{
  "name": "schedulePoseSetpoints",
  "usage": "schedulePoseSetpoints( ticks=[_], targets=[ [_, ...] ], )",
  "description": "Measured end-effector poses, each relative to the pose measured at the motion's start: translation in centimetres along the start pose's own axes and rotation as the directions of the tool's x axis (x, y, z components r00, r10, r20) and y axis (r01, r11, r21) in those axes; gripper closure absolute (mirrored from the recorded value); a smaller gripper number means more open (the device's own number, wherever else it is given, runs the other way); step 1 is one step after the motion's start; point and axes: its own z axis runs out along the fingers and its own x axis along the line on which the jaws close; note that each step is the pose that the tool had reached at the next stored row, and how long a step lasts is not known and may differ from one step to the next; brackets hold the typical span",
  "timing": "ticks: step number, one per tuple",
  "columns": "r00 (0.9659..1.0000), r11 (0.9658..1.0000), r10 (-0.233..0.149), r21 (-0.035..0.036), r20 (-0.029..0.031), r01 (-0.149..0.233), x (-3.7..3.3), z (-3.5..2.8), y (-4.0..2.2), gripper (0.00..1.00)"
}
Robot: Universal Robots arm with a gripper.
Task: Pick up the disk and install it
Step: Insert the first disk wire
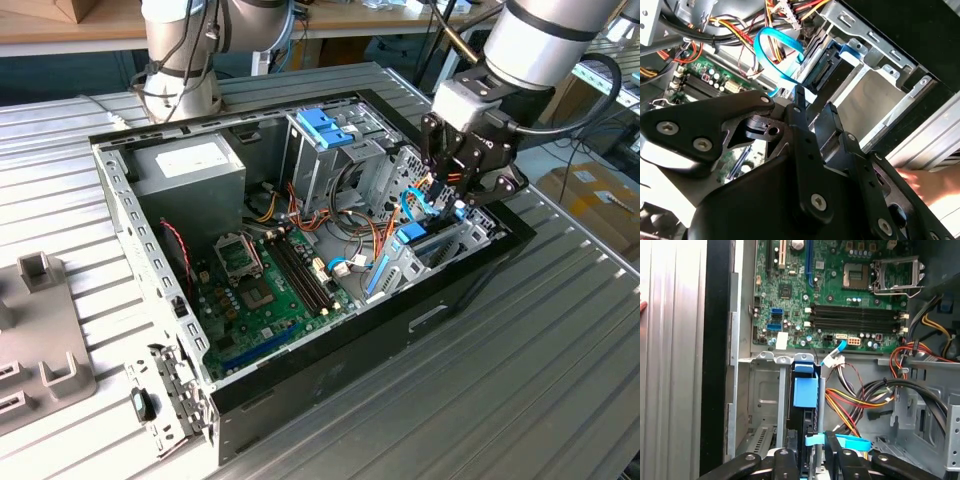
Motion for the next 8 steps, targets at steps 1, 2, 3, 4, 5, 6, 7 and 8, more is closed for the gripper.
schedulePoseSetpoints(
  ticks=[1,2,3,4,5,6,7,8],
  targets=[
    [1.0000,0.9999,0.000,-0.0163,0.0011,0.000,0.03,0.01,-0.42,0.64],
    [1.0000,0.9997,0.000,-0.0237,0.0015,0.000,0.05,0.01,-0.81,0.64],
    [1.0000,0.9996,0.001,-0.0282,0.0018,-0.001,0.08,0.03,-1.23,0.64],
    [1.0000,0.9996,0.001,-0.0299,0.0019,-0.001,0.09,0.03,-1.42,0.64],
    [1.0000,0.9995,0.001,-0.0304,0.0018,-0.001,0.09,0.03,-1.50,0.64],
    [1.0000,0.9995,0.001,-0.0304,0.0019,-0.001,0.09,0.03,-1.50,0.64],
    [1.0000,0.9995,0.001,-0.0305,0.0018,-0.001,0.09,0.03,-1.50,0.64],
    [1.0000,0.9995,0.001,-0.0305,0.0019,-0.001,0.09,0.03,-1.51,0.64]
  ],
)
